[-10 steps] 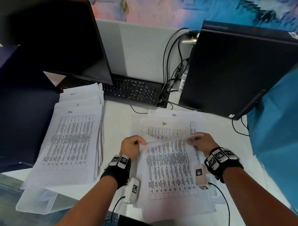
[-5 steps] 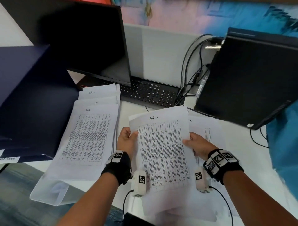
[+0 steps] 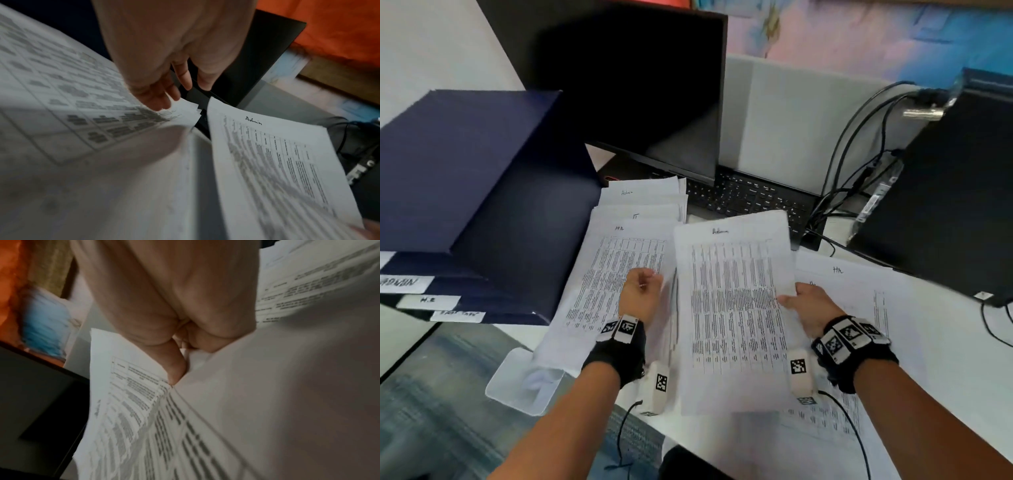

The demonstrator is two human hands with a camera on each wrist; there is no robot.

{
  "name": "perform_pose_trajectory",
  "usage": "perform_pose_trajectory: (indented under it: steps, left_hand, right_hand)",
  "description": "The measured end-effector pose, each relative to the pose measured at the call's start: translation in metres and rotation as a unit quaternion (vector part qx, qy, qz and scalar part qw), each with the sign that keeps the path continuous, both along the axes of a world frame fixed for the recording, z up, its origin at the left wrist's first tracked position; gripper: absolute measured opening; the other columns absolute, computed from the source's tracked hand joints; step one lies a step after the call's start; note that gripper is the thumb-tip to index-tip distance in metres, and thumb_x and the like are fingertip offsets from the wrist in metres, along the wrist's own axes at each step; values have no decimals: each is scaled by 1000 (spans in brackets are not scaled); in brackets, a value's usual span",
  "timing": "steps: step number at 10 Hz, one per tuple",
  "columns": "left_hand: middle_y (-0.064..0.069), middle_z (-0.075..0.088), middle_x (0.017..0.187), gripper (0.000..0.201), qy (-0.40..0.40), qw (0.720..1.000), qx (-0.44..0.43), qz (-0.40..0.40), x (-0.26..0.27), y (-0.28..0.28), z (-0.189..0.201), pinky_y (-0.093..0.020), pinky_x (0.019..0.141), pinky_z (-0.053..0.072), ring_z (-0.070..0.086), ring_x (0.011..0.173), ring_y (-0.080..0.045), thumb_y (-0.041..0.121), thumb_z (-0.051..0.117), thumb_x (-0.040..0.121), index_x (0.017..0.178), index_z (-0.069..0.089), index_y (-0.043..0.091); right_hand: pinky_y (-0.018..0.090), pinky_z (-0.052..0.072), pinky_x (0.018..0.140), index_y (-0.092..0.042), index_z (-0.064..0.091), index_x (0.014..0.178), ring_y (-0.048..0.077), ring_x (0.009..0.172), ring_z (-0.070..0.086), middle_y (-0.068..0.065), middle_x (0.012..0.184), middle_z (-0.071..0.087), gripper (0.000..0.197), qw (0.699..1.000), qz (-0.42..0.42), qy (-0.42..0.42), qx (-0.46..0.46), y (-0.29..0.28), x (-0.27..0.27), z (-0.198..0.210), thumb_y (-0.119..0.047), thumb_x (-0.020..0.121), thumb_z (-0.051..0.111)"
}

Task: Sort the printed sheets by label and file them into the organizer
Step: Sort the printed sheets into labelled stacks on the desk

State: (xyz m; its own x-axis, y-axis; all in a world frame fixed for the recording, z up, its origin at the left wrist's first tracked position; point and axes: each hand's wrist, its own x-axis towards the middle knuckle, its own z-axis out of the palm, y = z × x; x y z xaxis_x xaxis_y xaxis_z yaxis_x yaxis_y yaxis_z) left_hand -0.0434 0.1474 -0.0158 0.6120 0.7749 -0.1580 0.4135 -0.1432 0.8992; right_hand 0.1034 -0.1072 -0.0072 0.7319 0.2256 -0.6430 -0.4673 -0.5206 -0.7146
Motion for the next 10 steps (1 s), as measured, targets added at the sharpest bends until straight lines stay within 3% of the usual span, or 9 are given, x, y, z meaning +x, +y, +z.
perform_pose_trajectory:
  steps: [1, 2, 3, 4, 5, 7, 8, 9, 10]
  left_hand:
    - [-3, 65, 99, 18, 139, 983, 112, -47, -2, 15, -9, -28, 80, 49, 61, 89, -21, 32, 57, 87, 96, 62, 17]
    - [-6, 52, 125, 42, 274, 939, 171, -119, -2, 18, -8, -38, 97, 46, 49, 115, -26, 47, 56, 82, 113, 58, 19]
    - [-11, 37, 140, 80, 346, 905, 191, -156, 5, 14, 1, -48, 103, 39, 34, 130, -30, 66, 54, 77, 135, 38, 13]
    - [-12, 29, 146, 103, 397, 875, 220, -167, 21, 6, 3, -53, 100, 37, 29, 134, -32, 79, 49, 70, 143, 23, 10]
    - [-14, 33, 140, 103, 434, 852, 238, -170, 33, 3, -1, -53, 95, 43, 35, 129, -33, 76, 56, 67, 140, 23, 11]
    - [-15, 45, 122, 64, 417, 858, 221, -202, 43, 12, 5, -45, 87, 51, 49, 110, -34, 37, 61, 79, 127, 29, 11]
    - [-17, 52, 117, 58, 382, 868, 219, -230, 43, 13, 7, -47, 87, 51, 59, 100, -34, 23, 51, 90, 136, 17, 16]
    - [-23, 44, 133, 80, 348, 871, 224, -265, 34, 16, 6, -51, 93, 48, 60, 103, -38, 5, 38, 93, 147, -13, 34]
    - [-24, 43, 136, 63, 318, 888, 202, -263, 27, 25, 13, -45, 95, 47, 57, 109, -37, 0, 33, 93, 147, 16, 24]
  right_hand:
    - [38, 41, 105, 4, 49, 130, 34, 120, 52, 18, 134, 53, 41, 996, -17, -41, -74, 8, 4, -3, -7, 92, 59]
    - [34, 41, 101, 7, 50, 127, 33, 116, 52, 21, 135, 51, 35, 980, 5, -89, -179, 10, 9, -11, -3, 93, 47]
    - [35, 36, 103, 8, 43, 133, 35, 125, 45, 25, 137, 45, 40, 966, 46, -88, -240, 13, 7, -13, -3, 94, 40]
    - [30, 30, 107, 9, 43, 133, 32, 134, 37, 23, 142, 40, 39, 958, 86, -90, -258, 13, 7, -16, -2, 97, 35]
    - [32, 37, 103, 7, 52, 119, 34, 125, 46, 21, 125, 51, 31, 959, 75, -87, -259, 12, 7, -19, -1, 93, 37]
    - [34, 40, 101, 6, 41, 136, 35, 125, 46, 25, 135, 48, 44, 962, 68, -79, -253, 12, 3, -18, -5, 93, 45]
    - [31, 42, 97, 5, 41, 135, 37, 121, 48, 25, 135, 48, 44, 970, 24, -60, -234, 12, 2, -19, -7, 94, 45]
    - [22, 40, 96, -4, 48, 133, 30, 118, 47, 16, 134, 51, 38, 956, 109, -71, -261, 12, -3, -2, -9, 95, 43]
    - [30, 36, 106, -7, 51, 129, 29, 128, 43, 15, 133, 52, 36, 953, 117, -86, -267, 9, 3, -6, -8, 95, 42]
